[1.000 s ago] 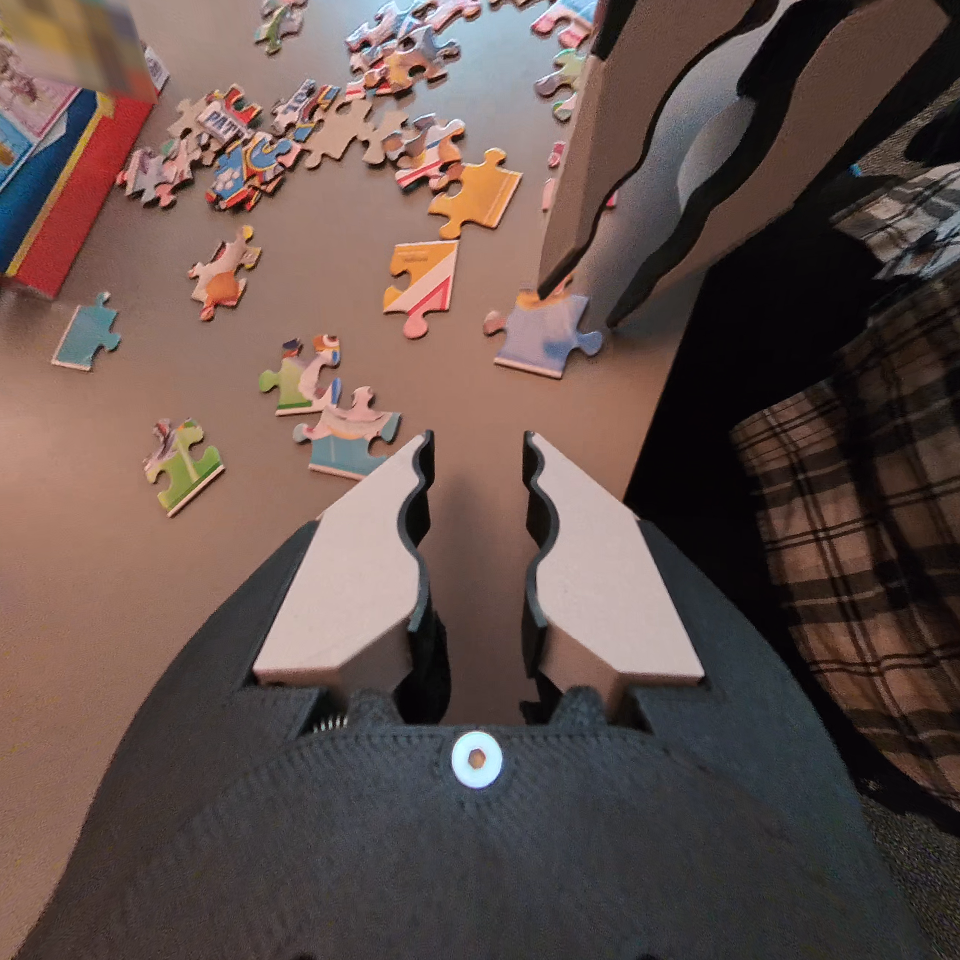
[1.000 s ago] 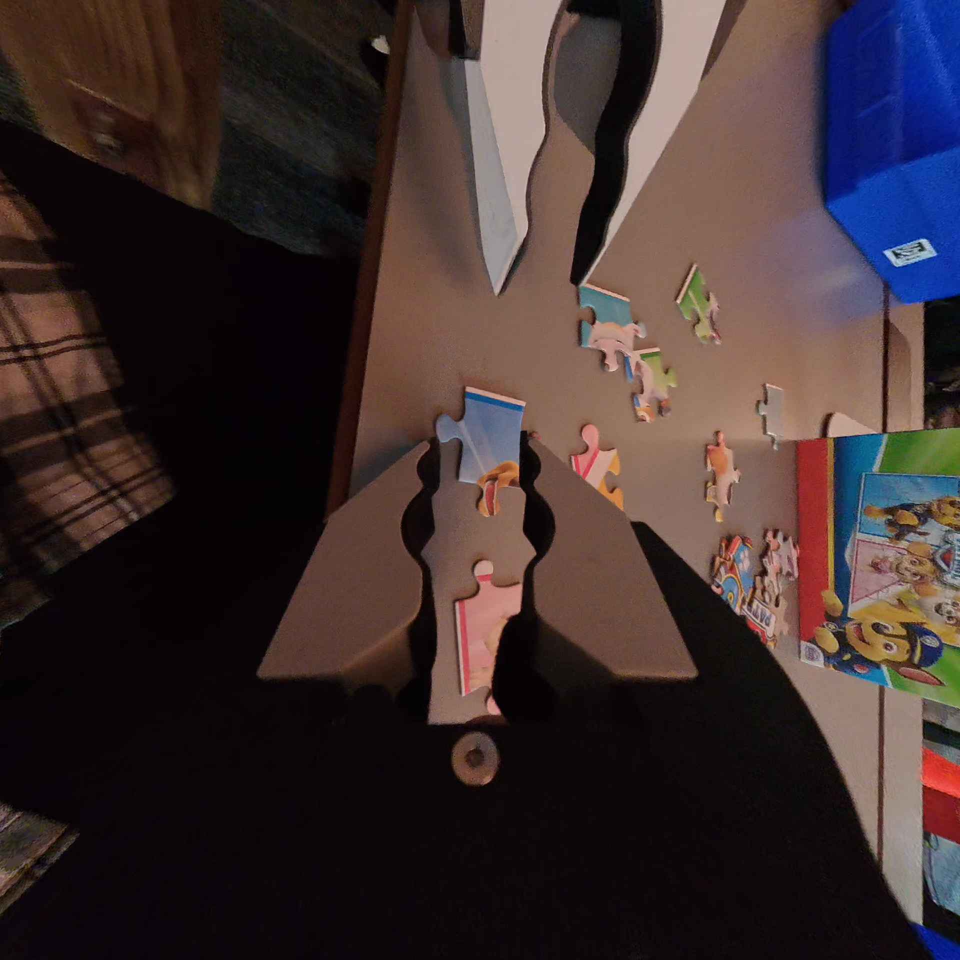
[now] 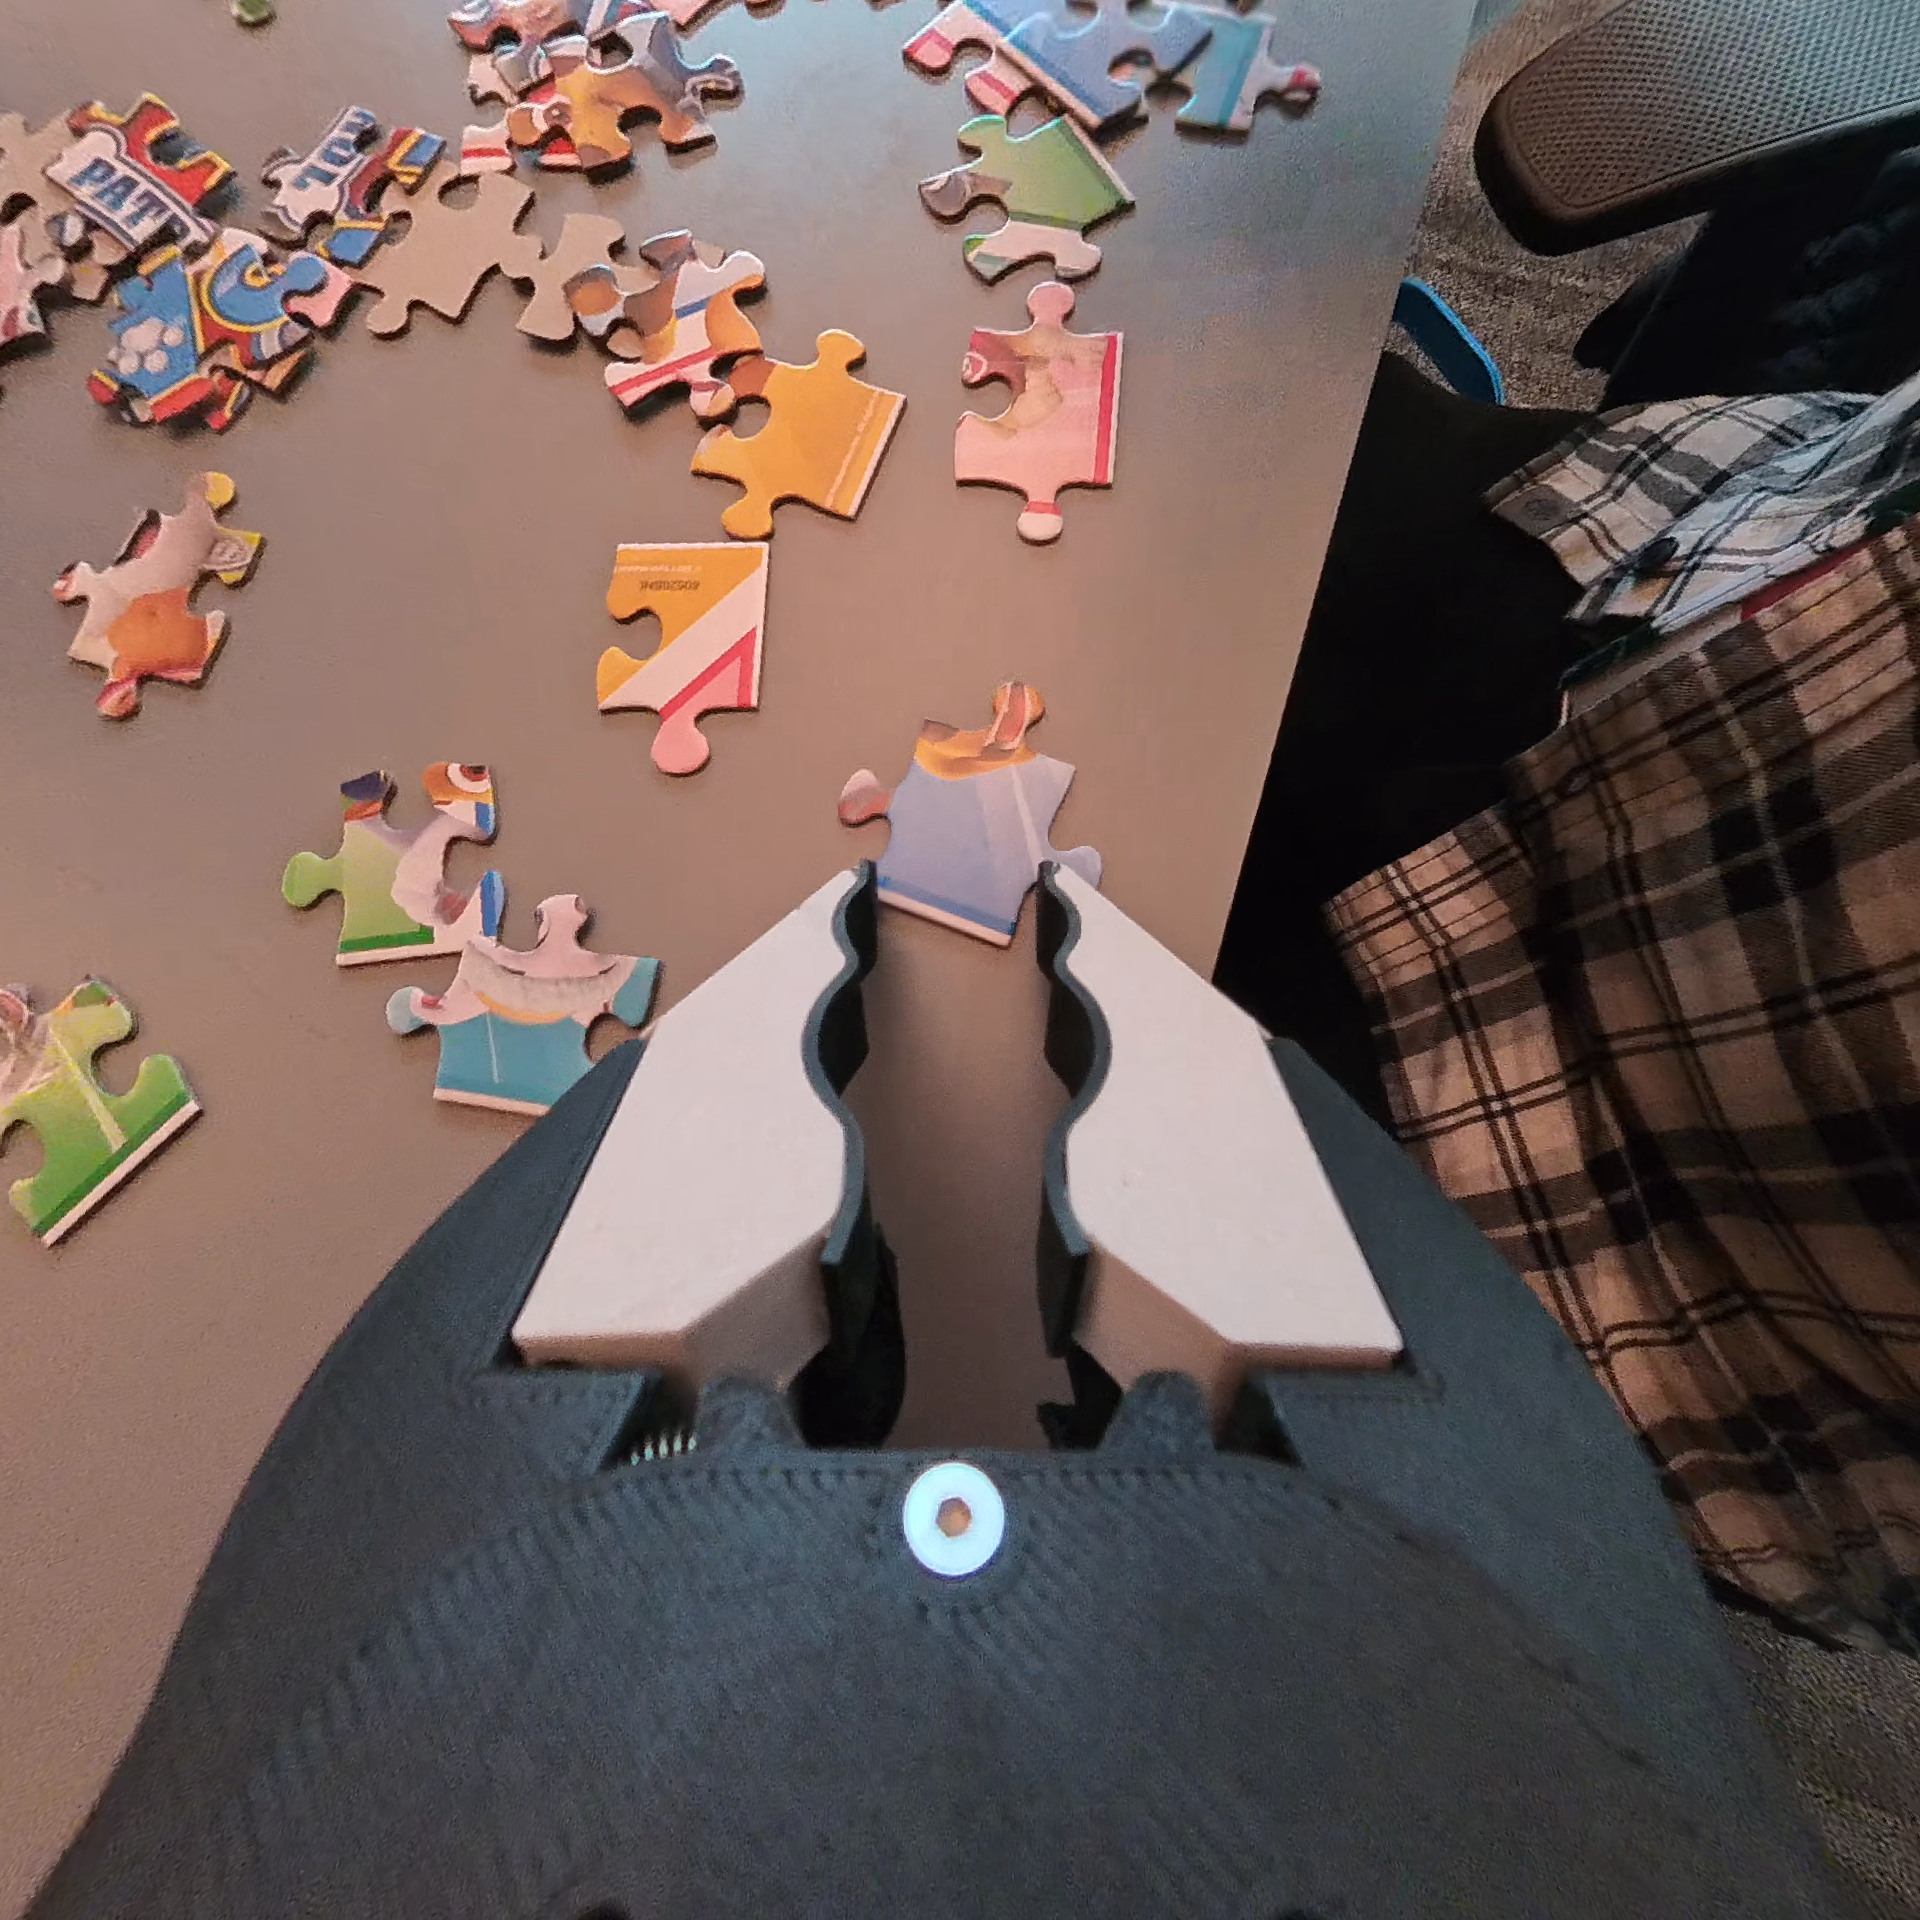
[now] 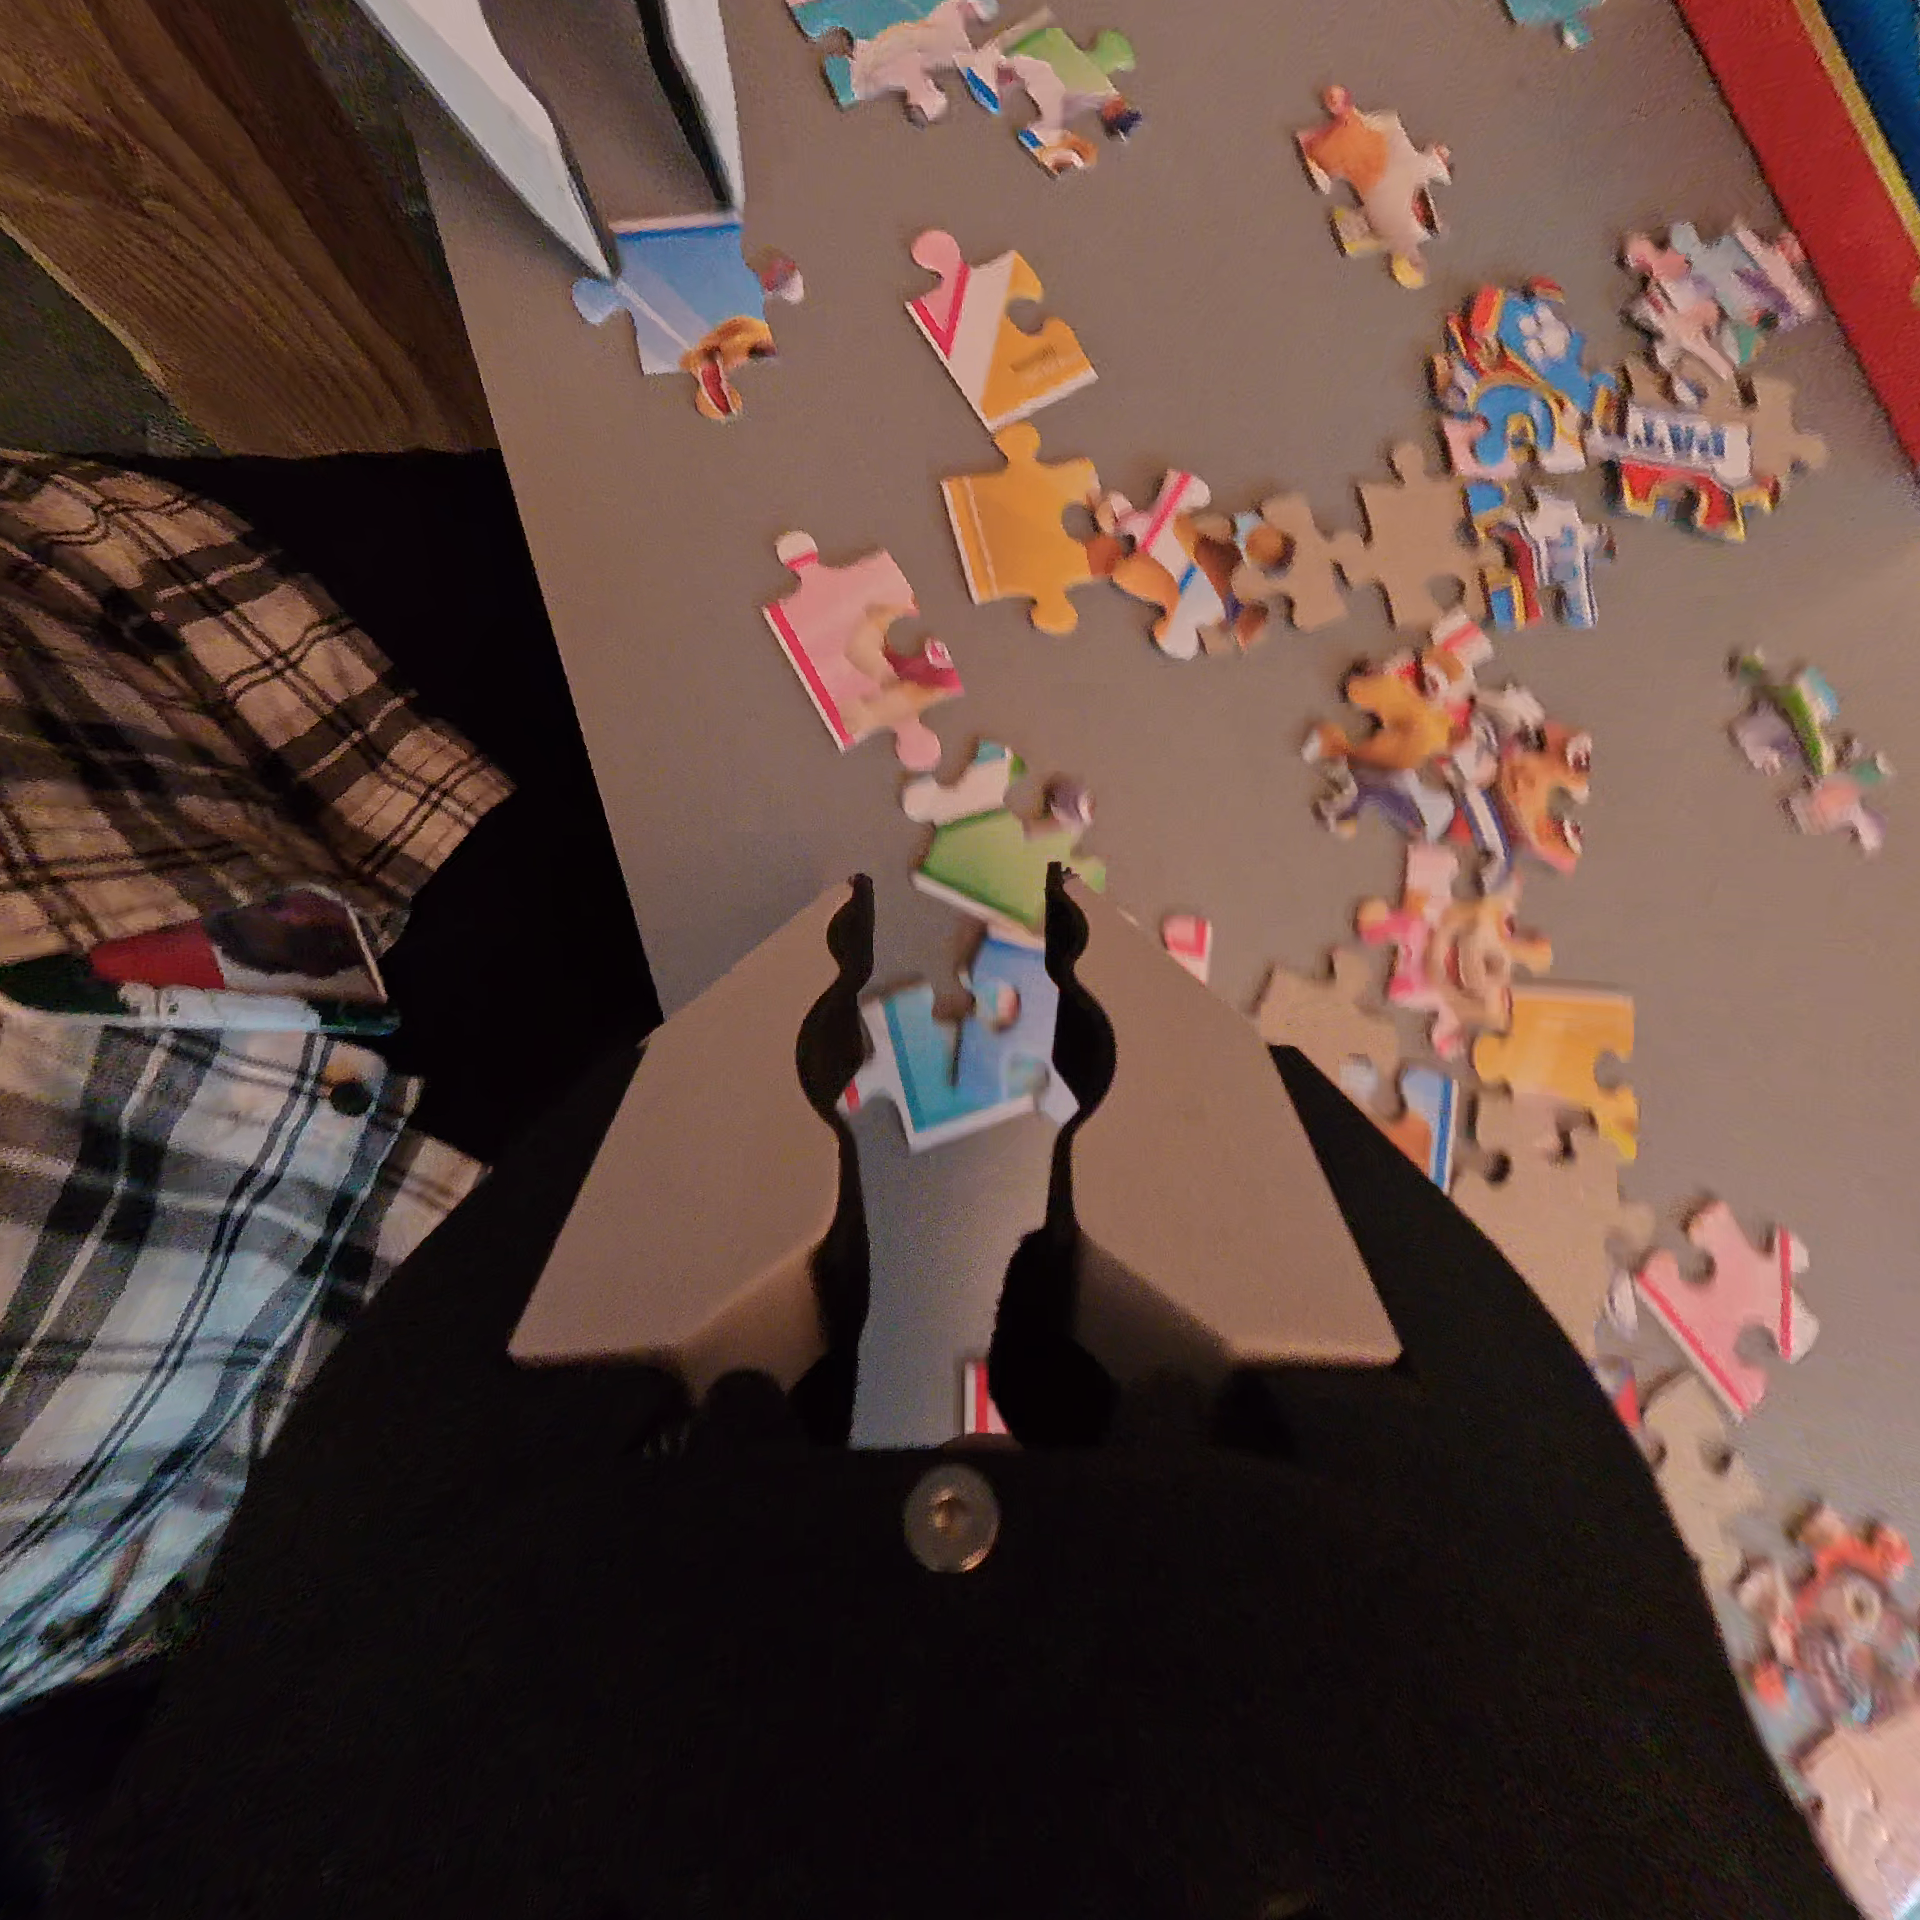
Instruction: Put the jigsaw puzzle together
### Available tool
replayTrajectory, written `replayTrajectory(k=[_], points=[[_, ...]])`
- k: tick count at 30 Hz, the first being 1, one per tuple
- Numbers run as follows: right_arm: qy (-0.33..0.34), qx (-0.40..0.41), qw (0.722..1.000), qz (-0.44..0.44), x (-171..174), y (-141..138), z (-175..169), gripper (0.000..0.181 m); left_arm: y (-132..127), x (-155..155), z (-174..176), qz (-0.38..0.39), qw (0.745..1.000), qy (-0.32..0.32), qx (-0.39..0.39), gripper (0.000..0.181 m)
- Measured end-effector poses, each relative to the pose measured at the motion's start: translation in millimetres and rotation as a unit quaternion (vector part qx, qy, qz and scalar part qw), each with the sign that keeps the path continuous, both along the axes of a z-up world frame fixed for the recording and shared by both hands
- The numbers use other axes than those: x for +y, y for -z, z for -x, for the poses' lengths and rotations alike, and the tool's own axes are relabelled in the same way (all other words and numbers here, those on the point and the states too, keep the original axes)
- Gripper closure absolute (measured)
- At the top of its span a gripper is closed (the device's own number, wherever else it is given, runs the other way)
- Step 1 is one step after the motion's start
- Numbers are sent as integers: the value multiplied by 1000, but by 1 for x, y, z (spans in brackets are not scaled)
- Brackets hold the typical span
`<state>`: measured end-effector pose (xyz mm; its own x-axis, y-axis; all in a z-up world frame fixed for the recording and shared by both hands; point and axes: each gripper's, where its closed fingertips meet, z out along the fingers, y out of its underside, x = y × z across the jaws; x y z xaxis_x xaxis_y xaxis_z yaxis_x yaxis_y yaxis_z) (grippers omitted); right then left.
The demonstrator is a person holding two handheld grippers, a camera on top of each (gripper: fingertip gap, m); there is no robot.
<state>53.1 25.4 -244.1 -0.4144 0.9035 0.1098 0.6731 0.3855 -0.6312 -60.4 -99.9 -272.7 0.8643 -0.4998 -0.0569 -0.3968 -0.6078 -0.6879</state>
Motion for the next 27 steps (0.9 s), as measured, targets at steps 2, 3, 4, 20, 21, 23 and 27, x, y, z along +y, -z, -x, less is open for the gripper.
replayTrajectory(k=[2,3,4,20,21,23,27], points=[[19,-21,1000,-3,18,1,-16,147,-5,0,0,-10,1000,0,-3,151],[28,-28,999,-9,26,2,-23,147,-8,1,0,-15,1000,0,-8,151],[35,-30,999,-9,32,2,-28,146,-10,2,-1,-21,1000,1,-12,151],[100,-60,991,72,45,31,-14,169,-4,77,-76,-17,997,73,25,152],[98,-59,991,75,46,31,-14,169,-2,82,-78,-14,997,74,33,152],[98,-60,991,74,49,31,-13,169,1,90,-82,-10,996,83,39,153],[103,-46,991,65,62,26,-9,169,1,104,-68,-12,996,65,62,156]])
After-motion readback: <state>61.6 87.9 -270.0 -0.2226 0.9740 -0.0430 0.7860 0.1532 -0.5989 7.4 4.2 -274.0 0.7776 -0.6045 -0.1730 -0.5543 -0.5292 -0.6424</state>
